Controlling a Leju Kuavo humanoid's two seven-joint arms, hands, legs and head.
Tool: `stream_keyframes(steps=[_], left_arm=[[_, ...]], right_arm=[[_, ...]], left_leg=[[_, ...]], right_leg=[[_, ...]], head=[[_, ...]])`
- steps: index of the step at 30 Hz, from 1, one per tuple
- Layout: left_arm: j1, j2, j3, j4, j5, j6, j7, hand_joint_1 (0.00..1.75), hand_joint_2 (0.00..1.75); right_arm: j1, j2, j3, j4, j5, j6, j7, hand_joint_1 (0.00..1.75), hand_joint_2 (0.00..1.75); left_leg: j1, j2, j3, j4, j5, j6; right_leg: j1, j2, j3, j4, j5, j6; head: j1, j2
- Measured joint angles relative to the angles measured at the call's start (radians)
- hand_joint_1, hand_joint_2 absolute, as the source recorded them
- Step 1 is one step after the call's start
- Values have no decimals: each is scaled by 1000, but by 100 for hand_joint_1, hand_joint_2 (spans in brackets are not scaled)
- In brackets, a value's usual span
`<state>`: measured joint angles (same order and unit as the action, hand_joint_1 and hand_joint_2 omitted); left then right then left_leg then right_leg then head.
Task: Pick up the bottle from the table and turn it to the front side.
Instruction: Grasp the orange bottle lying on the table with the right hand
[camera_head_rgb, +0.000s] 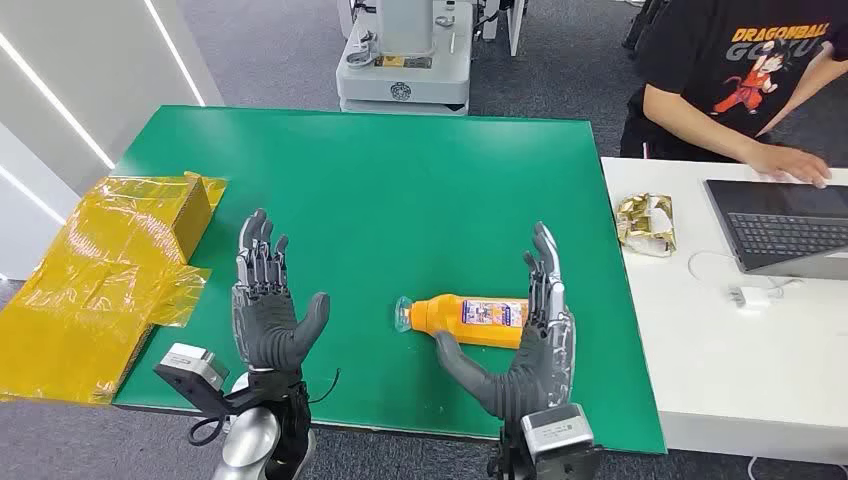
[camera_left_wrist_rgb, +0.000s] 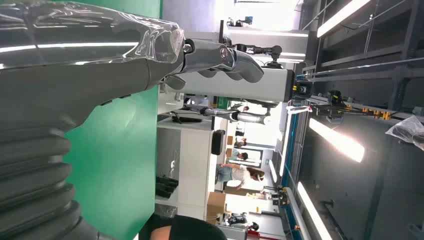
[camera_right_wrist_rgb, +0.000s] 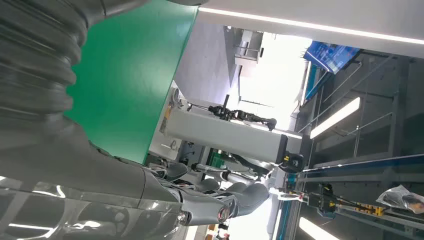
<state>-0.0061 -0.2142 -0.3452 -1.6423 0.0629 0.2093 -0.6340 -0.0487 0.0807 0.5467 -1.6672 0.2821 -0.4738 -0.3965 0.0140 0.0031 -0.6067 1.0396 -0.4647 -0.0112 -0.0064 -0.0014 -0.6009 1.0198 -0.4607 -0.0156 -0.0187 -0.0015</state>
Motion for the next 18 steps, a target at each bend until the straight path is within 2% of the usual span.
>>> stream_keyframes(steps=[8, 18], left_arm=[[19, -7, 18, -19, -12, 4, 0, 0, 175], [41, -10, 31, -45, -23, 10, -3, 0, 175]], right_arm=[[-4, 8, -5, 1, 0, 62, 9, 0, 175], [-12, 19, -11, 16, -15, 79, 16, 0, 175]], left_leg=[[0, 0, 0, 0, 0, 0], [0, 0, 0, 0, 0, 0]], right_leg=[[0, 0, 0, 0, 0, 0], [0, 0, 0, 0, 0, 0]], head=[[0, 0], [0, 0]])
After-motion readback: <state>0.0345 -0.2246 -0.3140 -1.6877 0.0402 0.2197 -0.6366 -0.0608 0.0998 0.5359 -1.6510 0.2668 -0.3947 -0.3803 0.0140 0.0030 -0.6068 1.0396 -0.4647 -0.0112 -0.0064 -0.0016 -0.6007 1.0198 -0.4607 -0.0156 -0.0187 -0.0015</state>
